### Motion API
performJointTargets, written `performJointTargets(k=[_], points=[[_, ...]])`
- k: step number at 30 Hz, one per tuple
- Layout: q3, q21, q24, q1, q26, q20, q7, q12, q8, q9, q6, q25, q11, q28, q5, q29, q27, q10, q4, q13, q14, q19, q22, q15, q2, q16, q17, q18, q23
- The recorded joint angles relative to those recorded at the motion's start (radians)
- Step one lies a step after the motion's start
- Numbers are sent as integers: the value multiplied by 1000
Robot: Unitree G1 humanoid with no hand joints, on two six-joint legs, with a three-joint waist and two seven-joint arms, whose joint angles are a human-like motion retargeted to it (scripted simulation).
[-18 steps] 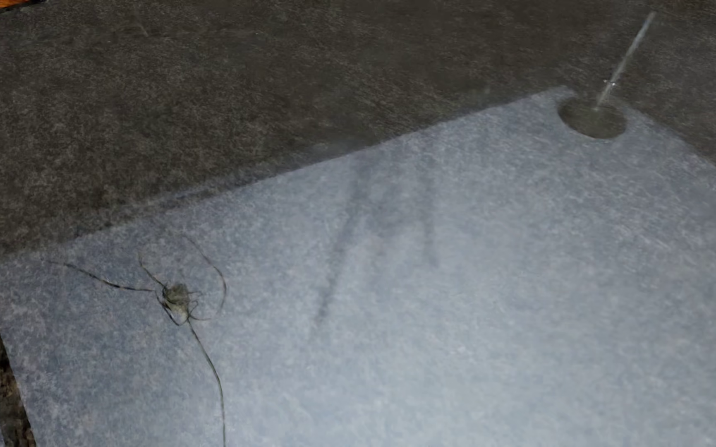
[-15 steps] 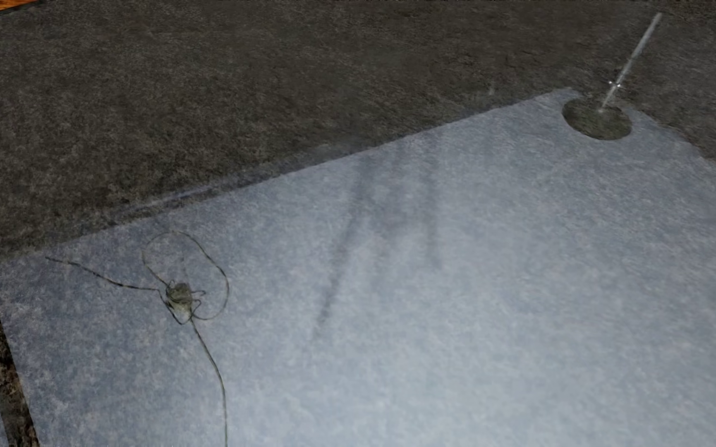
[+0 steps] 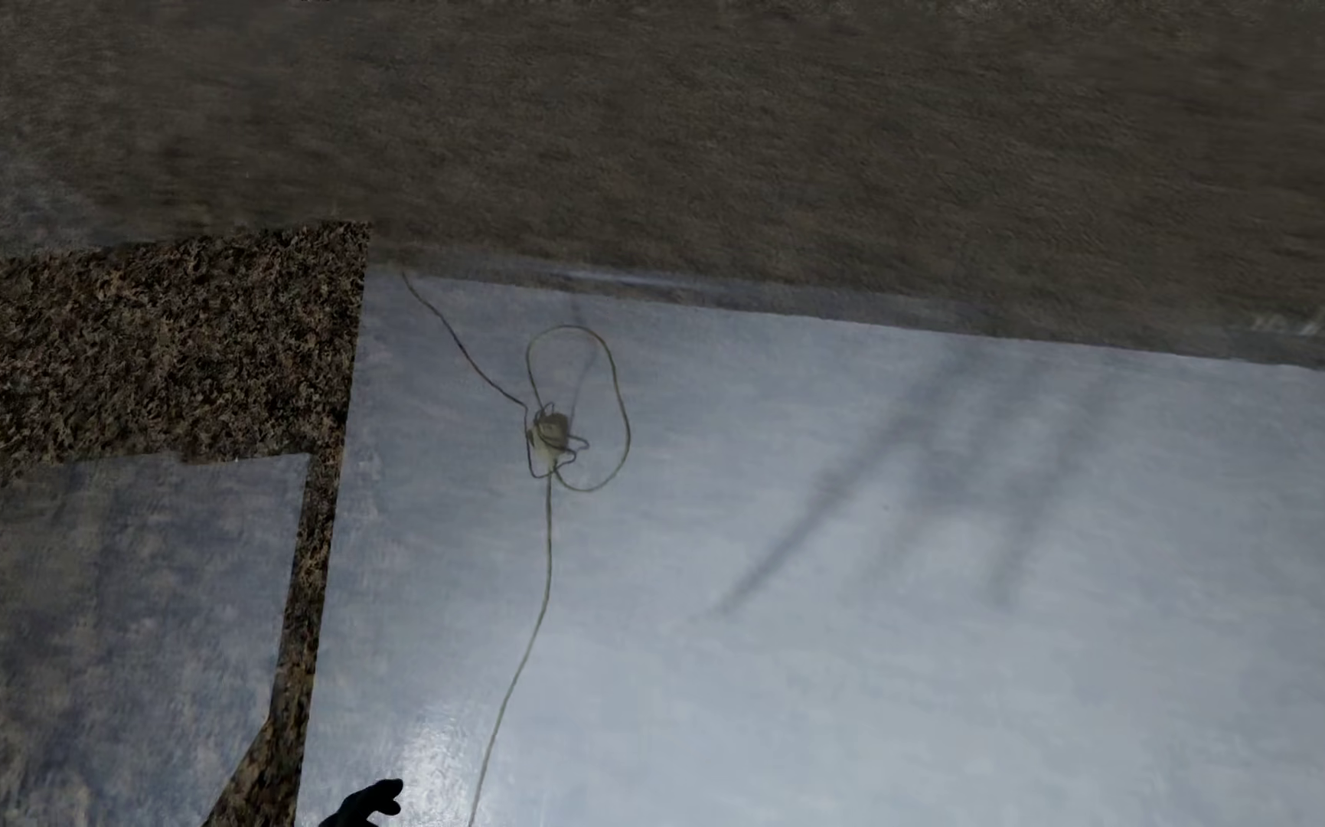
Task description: Move towards the counter
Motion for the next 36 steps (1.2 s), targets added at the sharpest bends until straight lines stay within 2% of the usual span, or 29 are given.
performJointTargets(k=[2, 4, 5, 6, 7, 8, 9, 10, 11, 13, 15, 16, 17, 19, 20, 21, 22, 23, 24, 25, 26, 27, 28, 29, 31, 32, 33, 35, 36], points=[[23, -49, -10, 1, 11, 23, -69, 8, -42, -1, 7, 12, 45, 16, -67, -13, 6, -1, -70, 17, -46, 56, 52, 55, 52, -13, -26, 11, 15], [38, -102, 5, 10, 44, 18, -140, -11, -59, -2, 10, 16, 130, -5, -162, -35, 9, -33, -171, 45, -72, 69, 129, 185, 81, -12, -37, 26, 15], [42, -112, 21, 23, 59, 0, -175, -18, -50, -2, 10, 12, 194, -34, -220, -35, 9, -65, -231, 53, -80, 18, 156, 276, 78, -8, -43, 39, 8], [47, -108, 33, 36, 69, -18, -212, -22, -49, -1, 7, 1, 265, -68, -281, -26, -5, -94, -287, 55, -86, -131, 171, 321, 68, 1, -46, 53, -2], [41, -110, 41, 43, 75, -31, -260, -26, 35, 4, 3, -7, 349, -95, -302, -20, -15, -110, -338, 50, -94, -235, 175, 284, 16, 11, -46, 68, -15], [25, -120, 42, 46, 80, -34, -318, -31, 224, 11, 1, -19, 451, -102, -249, -27, -19, -117, -378, 45, -103, -232, 173, 205, -90, 19, -39, 80, -40], [14, -147, 37, 49, 79, -29, -371, -35, 396, 18, 0, -21, 548, -96, -166, -44, -24, -122, -409, 39, -112, -191, 166, 159, -196, 28, -22, 88, -72], [8, -185, 34, 51, 80, -32, -417, -31, 514, 23, 0, -24, 626, -75, -82, -61, -46, -123, -432, 32, -122, -154, 152, 135, -290, 31, -4, 93, -91], [4, -209, 23, 56, 78, -30, -459, -30, 579, 26, -1, -31, 676, -62, -10, -74, -60, -129, -451, 25, -130, -126, 136, 120, -369, 40, 19, 97, -119], [-7, -237, 8, 69, 81, -40, -551, -38, 607, 29, -3, -68, 697, -54, 81, -90, -108, -141, -486, 27, -145, -146, 121, 100, -500, 58, 49, 98, -198], [-26, -260, 8, 92, 81, -69, -656, -54, 591, 29, -3, -121, 619, -63, 155, -94, -152, -149, -520, 60, -170, -195, 120, 90, -604, 74, 60, 93, -290], [-37, -276, 16, 104, 74, -84, -712, -50, 601, 28, -2, -140, 549, -68, 207, -92, -178, -148, -535, 88, -188, -197, 108, 95, -649, 76, 59, 88, -337], [-44, -291, 23, 120, 70, -100, -765, -47, 627, 28, 0, -157, 451, -70, 263, -88, -198, -148, -549, 121, -207, -184, 96, 106, -683, 76, 58, 84, -377], [-52, -312, 14, 157, 56, -139, -856, -49, 713, 24, 5, -181, 155, -67, 372, -73, -214, -152, -567, 181, -242, -123, 92, 143, -694, 78, 61, 72, -424], [-51, -316, 9, 183, 46, -158, -893, -36, 758, 20, 8, -184, 7, -63, 409, -59, -213, -157, -570, 202, -252, -67, 88, 185, -671, 77, 62, 56, -418], [-50, -314, 4, 204, 43, -177, -931, -21, 778, 18, 10, -182, -16, -64, 427, -48, -202, -149, -563, 211, -250, -214, 88, 303, -653, 80, 70, 39, -384], [-46, -310, -2, 198, 45, -192, -968, -7, 743, 19, 16, -175, 28, -63, 414, -39, -174, -77, -549, 202, -237, -234, 88, 253, -644, 87, 88, 24, -315], [-42, -315, -16, 166, 58, -190, -989, 11, 717, 25, 26, -161, 86, -60, 398, -30, -134, 47, -538, 186, -174, -232, 88, 195, -632, 84, 106, -1, -212], [-37, -312, -24, 125, 76, -182, -1004, 31, 690, 31, 33, -142, 141, -60, 372, -2, -54, 187, -537, 136, -56, -224, 93, 130, -608, 73, 125, -72, -90], [-31, -267, -20, 62, 84, -194, -1046, 42, 651, 34, 36, -156, 167, -70, 341, 79, 16, 346, -544, 80, 80, -223, 99, 77, -570, 70, 133, -239, 42], [-27, -158, 2, -12, 82, -233, -1084, 39, 603, 35, 39, -222, 169, -113, 310, 214, 21, 510, -564, 31, 186, -224, 105, 34, -517, 87, 127, -286, 143], [-23, -52, 29, -86, 67, -279, -1097, 31, 553, 36, 43, -299, 172, -174, 282, 323, -9, 653, -569, -4, 231, -223, 101, -7, -460, 113, 108, -289, 184], [-14, -11, 26, -161, 55, -282, -1102, 30, 507, 38, 48, -336, 167, -206, 265, 330, -32, 752, -536, -26, 199, -217, 75, -43, -397, 127, 87, -293, 168], [-2, -17, -8, -238, 50, -245, -1064, 44, 466, 38, 53, -340, 152, -189, 258, 244, -39, 800, -478, -40, 195, -209, 30, -72, -333, 122, 69, -250, 124], [29, -119, -99, -366, 2, -155, -982, 98, 399, 33, 58, -255, 111, -88, 269, 8, -83, 751, -392, -49, 165, -195, -64, -120, -212, 99, 49, -163, 36], [44, -159, -136, -409, -15, -122, -959, 128, 378, 30, 58, -210, 93, -35, 281, -37, -101, 664, -387, -66, 138, -187, -99, -145, -156, 91, 39, -162, -4], [58, -189, -154, -437, -29, -103, -936, 155, 365, 27, 56, -170, 77, -4, 291, -36, -111, 538, -389, -90, 114, -178, -126, -173, -104, 88, 21, -163, -53], [82, -192, -166, -437, -15, -59, -868, 205, 358, 20, 45, -164, 25, 19, 307, -31, -124, 171, -386, -161, 141, -155, -158, -214, 0, 62, -29, -117, -145], [94, -184, -176, -409, 4, -26, -858, 224, 369, 15, 37, -176, -7, 23, 310, -34, -125, -57, -399, -205, 188, -140, -152, -226, 47, 36, -54, -143, -186]])
